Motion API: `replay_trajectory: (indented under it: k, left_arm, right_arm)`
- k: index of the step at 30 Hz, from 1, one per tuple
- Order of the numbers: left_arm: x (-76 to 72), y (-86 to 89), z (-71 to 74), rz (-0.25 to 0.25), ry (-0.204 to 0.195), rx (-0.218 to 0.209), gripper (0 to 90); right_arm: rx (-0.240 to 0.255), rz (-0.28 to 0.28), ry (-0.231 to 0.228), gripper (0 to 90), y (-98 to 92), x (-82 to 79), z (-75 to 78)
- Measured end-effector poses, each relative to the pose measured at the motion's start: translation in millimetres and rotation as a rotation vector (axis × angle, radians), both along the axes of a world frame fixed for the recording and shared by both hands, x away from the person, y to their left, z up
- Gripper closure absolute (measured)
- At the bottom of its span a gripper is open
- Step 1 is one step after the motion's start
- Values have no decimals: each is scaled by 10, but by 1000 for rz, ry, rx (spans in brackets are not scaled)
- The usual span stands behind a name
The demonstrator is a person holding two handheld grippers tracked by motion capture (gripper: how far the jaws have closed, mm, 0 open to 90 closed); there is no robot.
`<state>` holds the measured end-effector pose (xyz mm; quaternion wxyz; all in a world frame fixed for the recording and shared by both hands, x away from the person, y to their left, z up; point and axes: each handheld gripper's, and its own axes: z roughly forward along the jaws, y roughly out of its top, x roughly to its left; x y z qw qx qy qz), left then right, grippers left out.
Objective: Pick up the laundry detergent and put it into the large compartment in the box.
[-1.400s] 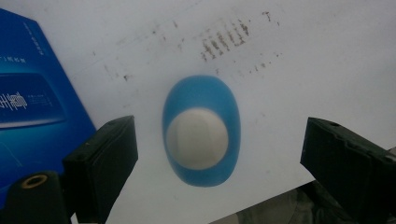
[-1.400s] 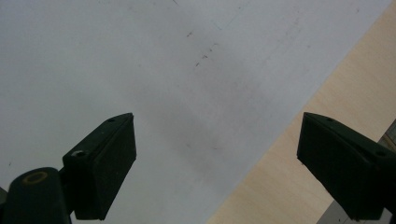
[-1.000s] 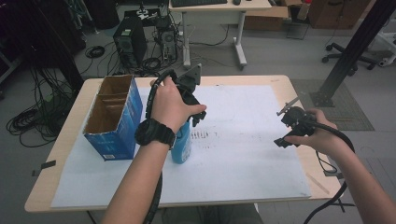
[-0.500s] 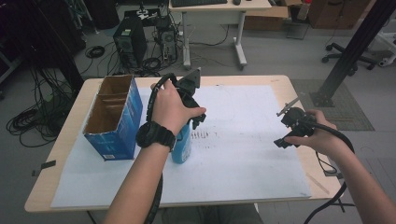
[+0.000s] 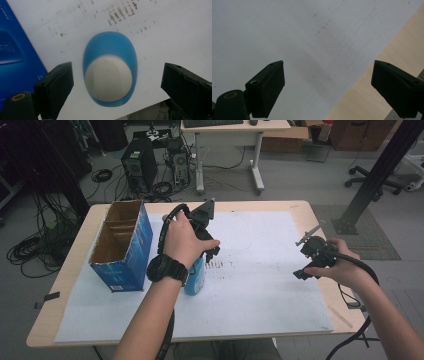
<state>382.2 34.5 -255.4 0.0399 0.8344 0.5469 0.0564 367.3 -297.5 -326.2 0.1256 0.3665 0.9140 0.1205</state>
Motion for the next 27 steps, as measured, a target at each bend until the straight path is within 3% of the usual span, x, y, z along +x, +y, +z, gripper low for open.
replay_trajectory:
  k: [17, 27]
  left_arm:
    - [28, -24, -168, 15, 23, 13, 113]
    - [60, -62, -266, 27, 34, 48, 114]
  right_arm:
    - [-2, 9, 7, 116, 12, -23, -60]
    - [-2, 11, 11, 115, 10, -31, -94]
